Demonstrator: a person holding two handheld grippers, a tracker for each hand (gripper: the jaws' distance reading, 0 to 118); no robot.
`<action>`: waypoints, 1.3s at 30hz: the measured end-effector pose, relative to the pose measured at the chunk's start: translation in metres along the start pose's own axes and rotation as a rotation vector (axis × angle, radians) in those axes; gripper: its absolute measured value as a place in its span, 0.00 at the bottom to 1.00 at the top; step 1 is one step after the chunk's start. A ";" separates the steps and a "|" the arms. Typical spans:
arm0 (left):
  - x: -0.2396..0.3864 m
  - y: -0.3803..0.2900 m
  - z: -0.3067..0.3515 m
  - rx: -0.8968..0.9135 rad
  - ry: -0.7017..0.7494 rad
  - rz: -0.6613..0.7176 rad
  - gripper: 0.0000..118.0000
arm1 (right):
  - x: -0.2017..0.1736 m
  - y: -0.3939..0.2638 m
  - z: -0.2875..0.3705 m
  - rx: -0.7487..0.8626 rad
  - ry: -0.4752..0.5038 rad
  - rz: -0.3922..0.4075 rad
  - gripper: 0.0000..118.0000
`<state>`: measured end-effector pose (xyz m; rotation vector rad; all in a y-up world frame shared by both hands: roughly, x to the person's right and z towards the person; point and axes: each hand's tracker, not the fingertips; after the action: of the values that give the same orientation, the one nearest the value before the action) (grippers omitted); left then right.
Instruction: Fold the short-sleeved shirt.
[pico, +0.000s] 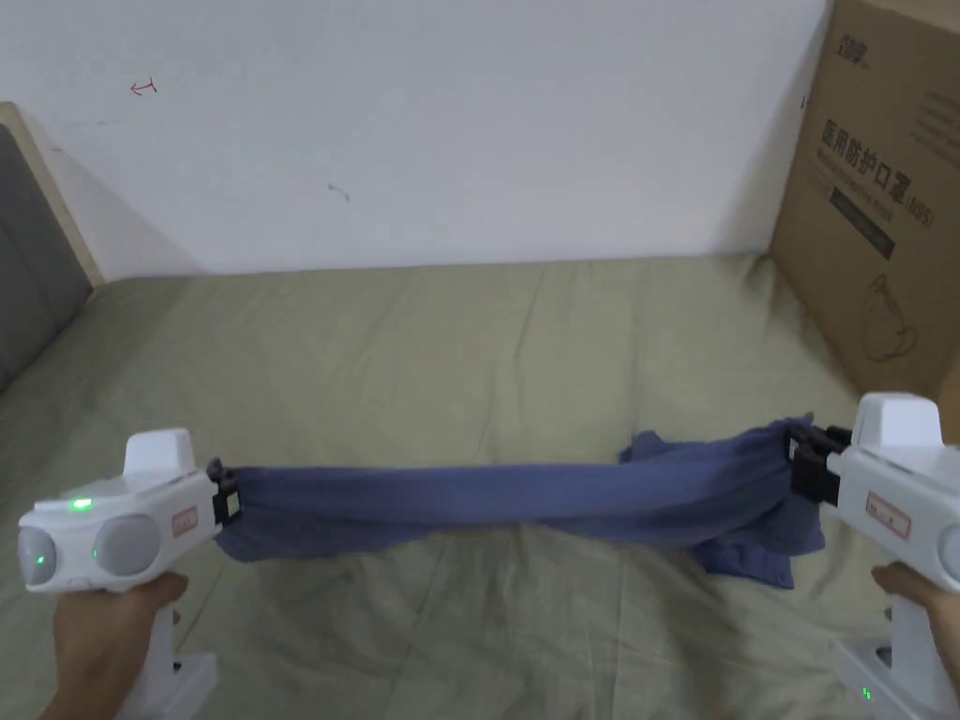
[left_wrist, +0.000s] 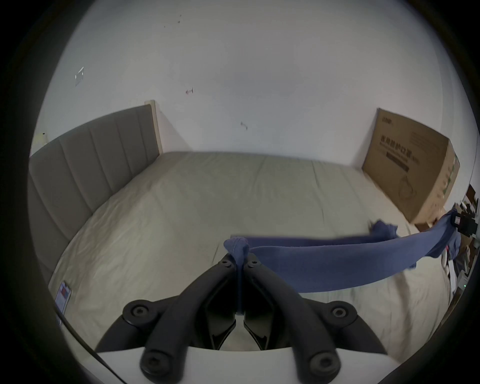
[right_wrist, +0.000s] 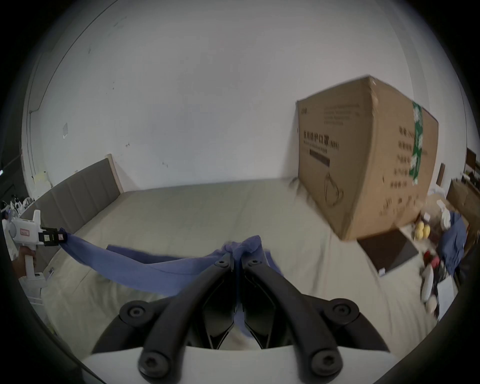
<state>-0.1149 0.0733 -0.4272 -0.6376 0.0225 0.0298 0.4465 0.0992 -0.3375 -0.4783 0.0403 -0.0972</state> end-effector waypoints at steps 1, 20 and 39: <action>-0.002 -0.012 0.007 -0.020 0.000 -0.004 0.00 | 0.000 -0.012 0.009 -0.015 0.004 -0.011 0.02; -0.025 -0.212 0.112 -0.252 0.036 0.011 0.00 | 0.005 -0.200 0.150 -0.258 -0.009 -0.143 0.02; -0.012 -0.184 0.151 -0.177 0.013 0.166 0.93 | -0.008 -0.184 0.149 -0.280 -0.154 -0.156 0.77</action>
<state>-0.1184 0.0148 -0.1963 -0.8116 0.0865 0.1901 0.4322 0.0058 -0.1205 -0.7677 -0.1367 -0.2090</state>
